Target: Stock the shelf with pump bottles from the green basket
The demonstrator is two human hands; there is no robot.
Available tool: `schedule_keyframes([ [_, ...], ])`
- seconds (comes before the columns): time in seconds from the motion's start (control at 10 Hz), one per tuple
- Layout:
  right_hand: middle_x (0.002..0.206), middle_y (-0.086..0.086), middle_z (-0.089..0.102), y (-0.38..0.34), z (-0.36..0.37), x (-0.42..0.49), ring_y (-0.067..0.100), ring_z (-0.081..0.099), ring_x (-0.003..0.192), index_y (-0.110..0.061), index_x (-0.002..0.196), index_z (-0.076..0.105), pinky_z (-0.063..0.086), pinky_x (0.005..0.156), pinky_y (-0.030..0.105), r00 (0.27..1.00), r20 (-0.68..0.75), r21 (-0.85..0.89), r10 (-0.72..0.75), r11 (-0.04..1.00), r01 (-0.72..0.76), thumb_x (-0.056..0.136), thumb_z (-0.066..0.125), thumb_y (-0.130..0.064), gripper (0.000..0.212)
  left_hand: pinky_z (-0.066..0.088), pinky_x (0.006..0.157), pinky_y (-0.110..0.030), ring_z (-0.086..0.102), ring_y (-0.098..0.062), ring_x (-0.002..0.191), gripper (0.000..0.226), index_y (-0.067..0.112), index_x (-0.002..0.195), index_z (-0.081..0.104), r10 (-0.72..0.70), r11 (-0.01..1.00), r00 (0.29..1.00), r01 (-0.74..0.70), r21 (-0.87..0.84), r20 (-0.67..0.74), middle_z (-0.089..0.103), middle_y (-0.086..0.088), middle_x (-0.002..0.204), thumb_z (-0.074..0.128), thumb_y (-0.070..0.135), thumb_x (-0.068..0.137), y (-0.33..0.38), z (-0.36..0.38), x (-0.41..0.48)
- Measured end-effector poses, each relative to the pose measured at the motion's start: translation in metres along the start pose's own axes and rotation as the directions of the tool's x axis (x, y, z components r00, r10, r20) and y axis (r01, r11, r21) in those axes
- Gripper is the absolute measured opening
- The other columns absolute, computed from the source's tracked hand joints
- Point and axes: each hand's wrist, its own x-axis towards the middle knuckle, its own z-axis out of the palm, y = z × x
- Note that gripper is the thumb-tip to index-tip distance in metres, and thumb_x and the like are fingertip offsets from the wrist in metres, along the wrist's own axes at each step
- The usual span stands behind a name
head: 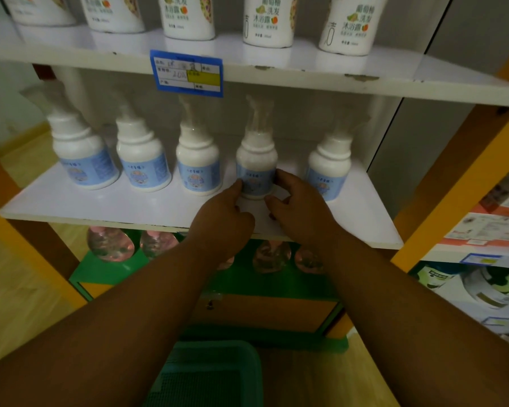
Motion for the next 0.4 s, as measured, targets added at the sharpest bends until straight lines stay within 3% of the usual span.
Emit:
schedule_keyframes([
  [0.1, 0.144, -0.009, 0.053, 0.0, -0.001, 0.001, 0.023, 0.067, 0.109, -0.029, 0.147, 0.041, 0.054, 0.095, 0.045, 1.0, -0.007, 0.014, 0.014, 1.0, -0.014, 0.091, 0.058, -0.032, 0.059, 0.035, 0.06, -0.014, 0.051, 0.002, 0.078, 0.074, 0.03, 0.154, 0.021, 0.009, 1.0, 1.0, -0.009, -0.004, -0.013, 0.043, 0.025, 0.083, 0.051, 0.023, 0.086, 0.0, 0.001, -0.001],
  [0.2, 0.149, -0.005, 0.047, 0.002, 0.0, 0.0, 0.025, 0.064, 0.114, -0.028, 0.151, 0.033, 0.052, 0.097, 0.047, 0.999, -0.004, 0.021, 0.054, 0.998, -0.054, 0.091, 0.059, -0.032, 0.065, 0.036, 0.073, -0.015, 0.048, 0.004, 0.085, 0.073, 0.029, 0.154, 0.023, 0.009, 0.999, 1.0, -0.009, -0.039, -0.004, 0.054, 0.017, 0.111, 0.051, 0.023, 0.087, 0.001, -0.001, 0.0],
  [0.3, 0.158, -0.001, 0.034, -0.005, 0.0, -0.007, 0.027, 0.054, 0.129, -0.028, 0.157, 0.014, 0.047, 0.104, 0.048, 0.989, 0.007, 0.009, 0.147, 0.989, -0.147, 0.092, 0.061, -0.035, 0.08, 0.037, 0.09, -0.026, 0.048, -0.011, 0.113, 0.072, 0.028, 0.154, 0.021, -0.004, 0.999, 0.999, 0.006, -0.052, 0.038, 0.044, -0.001, 0.148, 0.053, 0.024, 0.09, 0.006, -0.002, -0.007],
  [0.4, 0.163, 0.003, 0.023, -0.013, 0.001, -0.012, 0.025, 0.034, 0.145, -0.025, 0.158, 0.005, 0.037, 0.113, 0.043, 0.979, 0.029, -0.002, 0.204, 0.979, -0.204, 0.091, 0.061, -0.04, 0.088, 0.039, 0.105, -0.035, 0.044, -0.023, 0.132, 0.071, 0.028, 0.154, 0.018, -0.019, 0.999, 0.997, 0.022, -0.03, 0.071, 0.038, -0.005, 0.153, 0.055, 0.027, 0.093, 0.014, -0.012, -0.014],
])
